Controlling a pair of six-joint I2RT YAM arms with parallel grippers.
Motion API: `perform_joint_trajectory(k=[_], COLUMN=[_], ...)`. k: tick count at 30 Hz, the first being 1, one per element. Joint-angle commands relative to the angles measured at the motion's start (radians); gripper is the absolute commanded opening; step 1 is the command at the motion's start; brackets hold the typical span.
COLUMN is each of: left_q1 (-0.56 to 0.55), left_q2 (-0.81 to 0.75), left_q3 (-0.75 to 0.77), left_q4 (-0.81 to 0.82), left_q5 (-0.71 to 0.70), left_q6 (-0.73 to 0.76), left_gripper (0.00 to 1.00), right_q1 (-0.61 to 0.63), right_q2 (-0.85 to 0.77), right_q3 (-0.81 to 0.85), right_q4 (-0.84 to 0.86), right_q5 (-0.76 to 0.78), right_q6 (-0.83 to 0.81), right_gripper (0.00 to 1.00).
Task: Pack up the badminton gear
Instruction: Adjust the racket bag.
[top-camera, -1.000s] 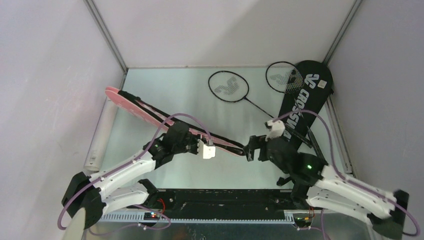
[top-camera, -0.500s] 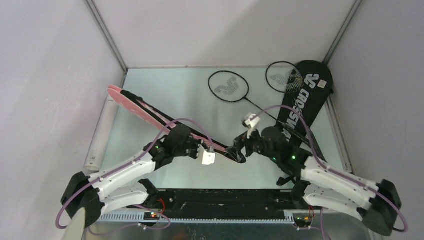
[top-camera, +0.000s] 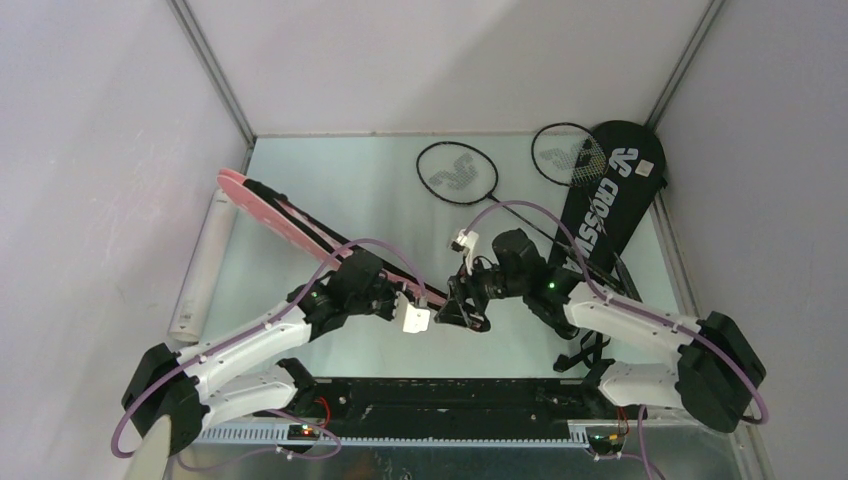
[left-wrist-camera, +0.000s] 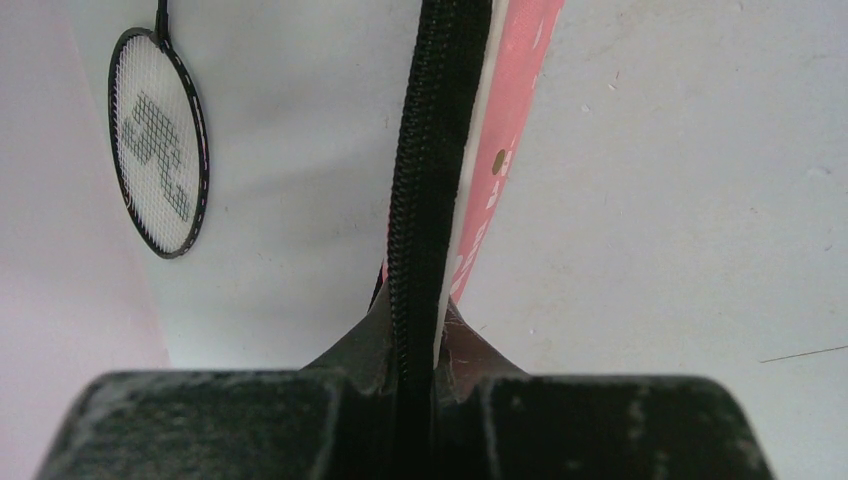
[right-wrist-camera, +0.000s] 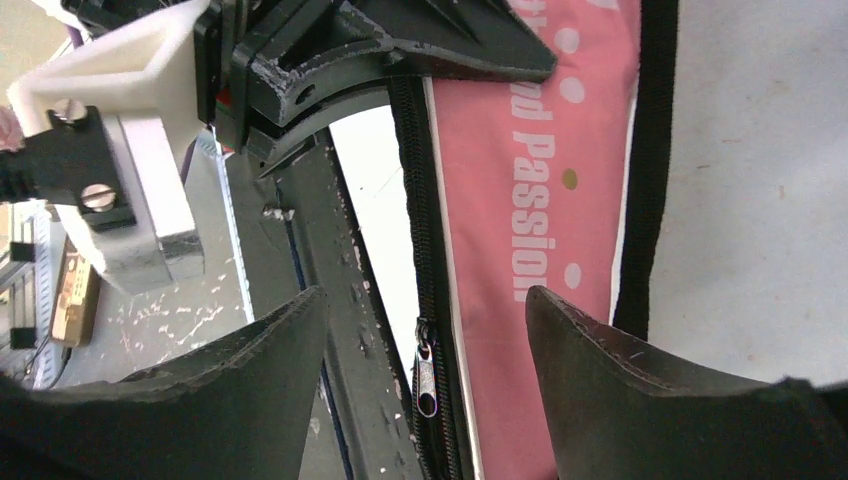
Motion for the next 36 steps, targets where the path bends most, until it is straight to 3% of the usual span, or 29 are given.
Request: perform_joint_trajectory(k=[1, 3, 9, 16, 20, 24, 32, 36], left_q1=[-0.007, -0.006, -0.007, -0.005, -0.006, -0.006, -0.006, -0.006], left_q2=[-0.009, -0.009, -0.003, 0.013, 0.027, 0.032, 0.028, 0.027], left_q3=[0.024, 0.022, 0.025, 0.025, 0.033, 0.036, 0.04, 0.038], left_q4=[0.036, 0.035, 0.03, 0.03, 0.026, 0.017, 0.003, -0.002], left_q5=[0.021, 0.014, 0.003, 0.009, -0.011, -0.015, 0.019, 0.014], left_q6=[0.023, 0.026, 0.027, 0.024, 0.023, 0.026, 0.028, 0.031], left_gripper=[0.0, 0.0, 0.0, 0.0, 0.0, 0.0, 0.0, 0.0], right_q1=[-0.017, -0.021, -0.006, 0.029, 0.056, 0.078, 0.09, 0.095], right_q2=[0.056, 0.079, 0.074, -0.005, -0.039, -0.062, -0.002, 0.021], right_q3=[0.057, 0.067, 0.091, 0.091, 0.099, 0.102, 0.136, 0.156], right_q4=[0.041, 0.039, -0.051, -0.145, -0.222, -0.264, -0.211, -0.216], right_q5=[-0.092, -0.101, -0.094, 0.0, 0.05, 0.083, -0.007, -0.003], right_q6=[-0.031, -0.037, -0.054, -0.039, -0.04, -0.052, -0.094, -0.109], right_gripper=[0.73, 0.69, 0.22, 0.0, 0.02, 0.16, 0.43, 0.46])
